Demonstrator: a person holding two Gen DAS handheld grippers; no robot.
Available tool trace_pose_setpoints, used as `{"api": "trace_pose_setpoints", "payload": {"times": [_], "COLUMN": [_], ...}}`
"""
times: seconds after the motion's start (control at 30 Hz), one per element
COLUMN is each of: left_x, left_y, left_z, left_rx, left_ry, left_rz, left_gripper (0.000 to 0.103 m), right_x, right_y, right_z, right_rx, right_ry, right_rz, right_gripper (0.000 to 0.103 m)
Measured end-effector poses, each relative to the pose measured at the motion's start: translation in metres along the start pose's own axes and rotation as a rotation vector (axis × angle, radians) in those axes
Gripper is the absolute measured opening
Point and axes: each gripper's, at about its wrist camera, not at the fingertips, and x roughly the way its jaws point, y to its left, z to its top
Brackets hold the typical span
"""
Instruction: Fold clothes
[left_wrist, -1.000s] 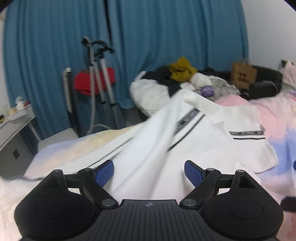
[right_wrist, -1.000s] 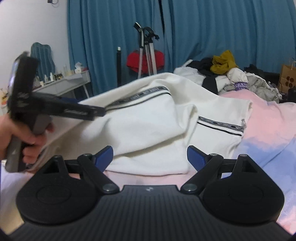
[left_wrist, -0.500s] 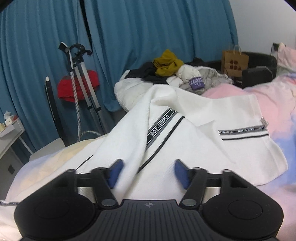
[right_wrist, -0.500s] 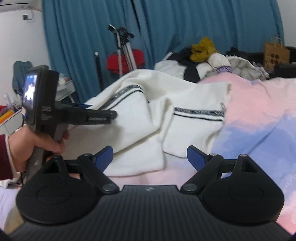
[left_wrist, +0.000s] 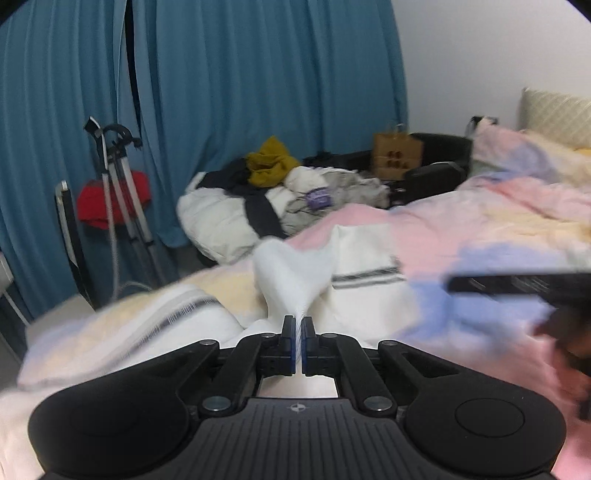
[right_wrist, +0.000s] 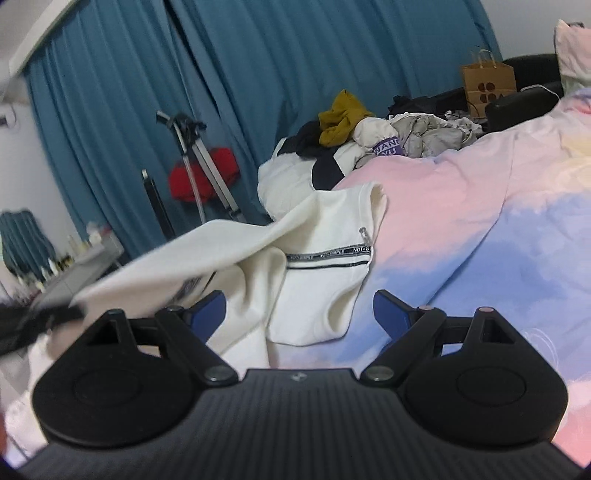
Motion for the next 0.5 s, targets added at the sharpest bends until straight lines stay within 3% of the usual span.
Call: {"api": "trace_pose_setpoints", "payload": {"times": [0.1,0.2,0.37,0.5], "left_x": [-0.038,-0.063,-0.072,-0.069], "left_y": [-0.017,-0.033,-0.029,-0.013], "left_z": [-0.029,-0.070,-0.134,-0.149], "left_rx": [-0.034,-0.081,-0.248,-0.371], "left_ry": [0.005,0.077,0.188,0.211], "left_rz": [-0.052,-0.089,-0.053,-0.031], "left_gripper": [0.002,0.002,0.002,0.003], "right_x": [-0.012,-0.022,-0.025,-0.017], "right_y": [-0.017,-0.040,-0.067,-0.067], "right_z": [0.007,0.013,0.008,0.008], "right_rx": [0.136,0.280,0.428,0.460], "right_ry": [-0.014,-0.038,-0.024,0.005], "right_rz": [0.025,0.030,0.061,0.118], "right_gripper": [0.088,0.088,0.090,0.084]}}
